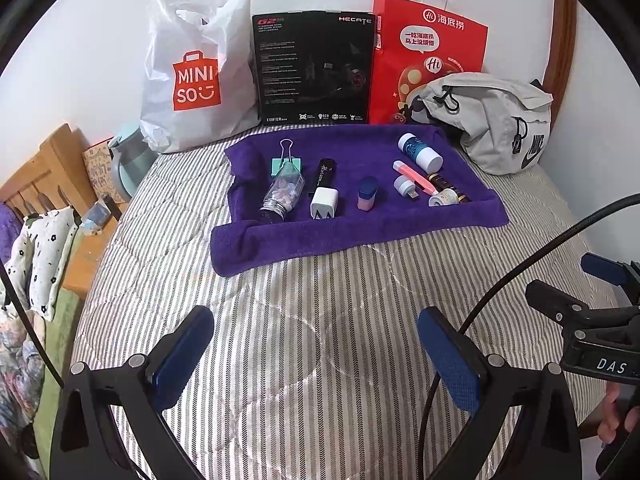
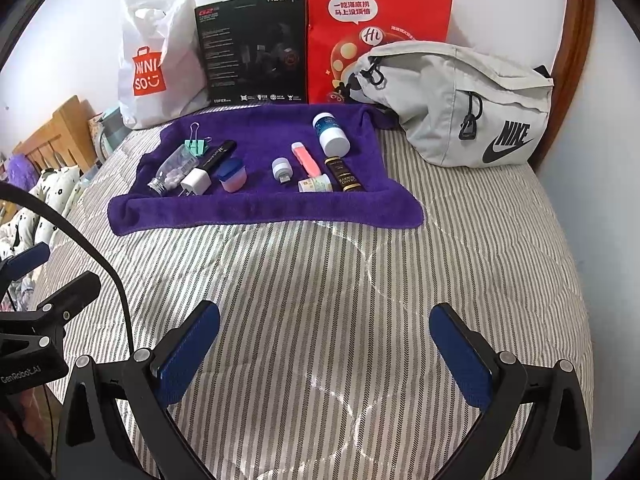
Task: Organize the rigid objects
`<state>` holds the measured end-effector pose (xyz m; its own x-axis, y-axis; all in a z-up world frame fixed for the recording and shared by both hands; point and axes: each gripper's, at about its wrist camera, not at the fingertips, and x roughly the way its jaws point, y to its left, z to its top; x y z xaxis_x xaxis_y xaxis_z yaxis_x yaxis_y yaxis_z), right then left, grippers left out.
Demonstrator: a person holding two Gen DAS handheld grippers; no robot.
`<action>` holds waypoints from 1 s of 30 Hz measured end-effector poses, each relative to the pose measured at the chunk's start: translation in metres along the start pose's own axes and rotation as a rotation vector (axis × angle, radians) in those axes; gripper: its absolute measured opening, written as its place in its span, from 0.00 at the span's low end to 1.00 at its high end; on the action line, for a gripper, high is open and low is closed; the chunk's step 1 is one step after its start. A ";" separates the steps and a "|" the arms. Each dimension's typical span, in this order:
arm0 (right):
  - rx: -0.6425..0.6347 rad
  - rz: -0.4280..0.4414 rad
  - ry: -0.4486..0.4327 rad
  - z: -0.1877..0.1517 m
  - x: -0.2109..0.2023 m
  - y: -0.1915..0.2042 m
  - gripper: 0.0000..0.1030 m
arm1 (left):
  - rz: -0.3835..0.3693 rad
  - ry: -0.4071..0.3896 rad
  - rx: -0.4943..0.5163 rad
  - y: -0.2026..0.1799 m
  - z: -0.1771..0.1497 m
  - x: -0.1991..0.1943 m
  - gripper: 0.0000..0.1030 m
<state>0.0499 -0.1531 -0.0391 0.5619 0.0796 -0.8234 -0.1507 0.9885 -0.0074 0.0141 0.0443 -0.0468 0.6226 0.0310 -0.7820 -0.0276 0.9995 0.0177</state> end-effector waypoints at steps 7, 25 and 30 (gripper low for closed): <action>0.007 0.002 -0.006 -0.001 -0.003 -0.002 1.00 | 0.003 0.001 0.004 0.000 -0.001 -0.002 1.00; 0.008 -0.007 0.002 -0.001 -0.001 -0.005 1.00 | 0.007 0.005 0.003 0.003 -0.002 -0.002 1.00; 0.002 -0.008 0.005 -0.001 -0.001 -0.004 1.00 | 0.006 0.007 0.001 0.002 -0.002 -0.002 1.00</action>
<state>0.0491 -0.1574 -0.0393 0.5587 0.0708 -0.8264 -0.1445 0.9894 -0.0129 0.0112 0.0467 -0.0469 0.6172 0.0373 -0.7859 -0.0306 0.9993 0.0233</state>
